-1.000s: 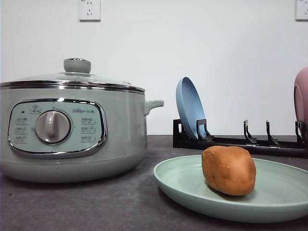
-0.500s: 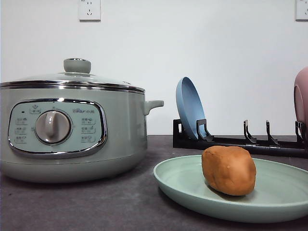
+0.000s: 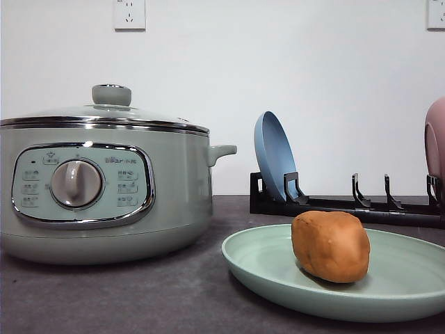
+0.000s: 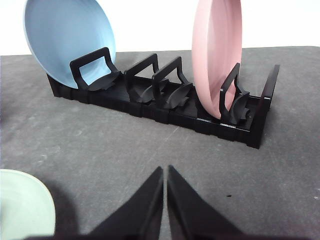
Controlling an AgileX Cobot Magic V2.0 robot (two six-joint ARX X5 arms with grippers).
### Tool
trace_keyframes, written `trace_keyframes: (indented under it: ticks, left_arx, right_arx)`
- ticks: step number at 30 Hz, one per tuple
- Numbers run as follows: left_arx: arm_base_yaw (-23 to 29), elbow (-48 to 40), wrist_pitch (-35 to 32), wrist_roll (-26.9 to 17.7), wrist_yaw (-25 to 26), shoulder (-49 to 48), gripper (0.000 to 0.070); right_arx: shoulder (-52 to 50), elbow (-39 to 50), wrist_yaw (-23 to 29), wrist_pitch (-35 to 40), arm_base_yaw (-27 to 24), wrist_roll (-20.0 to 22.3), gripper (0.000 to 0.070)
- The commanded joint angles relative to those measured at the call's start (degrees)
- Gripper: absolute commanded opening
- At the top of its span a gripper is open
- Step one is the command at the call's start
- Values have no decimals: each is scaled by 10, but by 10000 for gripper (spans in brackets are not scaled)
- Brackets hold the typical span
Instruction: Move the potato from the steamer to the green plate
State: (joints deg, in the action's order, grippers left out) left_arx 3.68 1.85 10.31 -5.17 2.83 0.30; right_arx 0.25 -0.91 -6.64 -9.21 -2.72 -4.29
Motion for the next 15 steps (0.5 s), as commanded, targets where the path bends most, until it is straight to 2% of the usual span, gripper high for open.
trace_keyframes:
  ticks: [1,15]
  left_arx:
    - [2,-12,4,3,-1,-1,0]
    - [2,-12,4,3,-1,-1,0]
  right_arx:
    - [0,2,-1,2,0,0,0]
    - [0,2,-1,2,0,0,0]
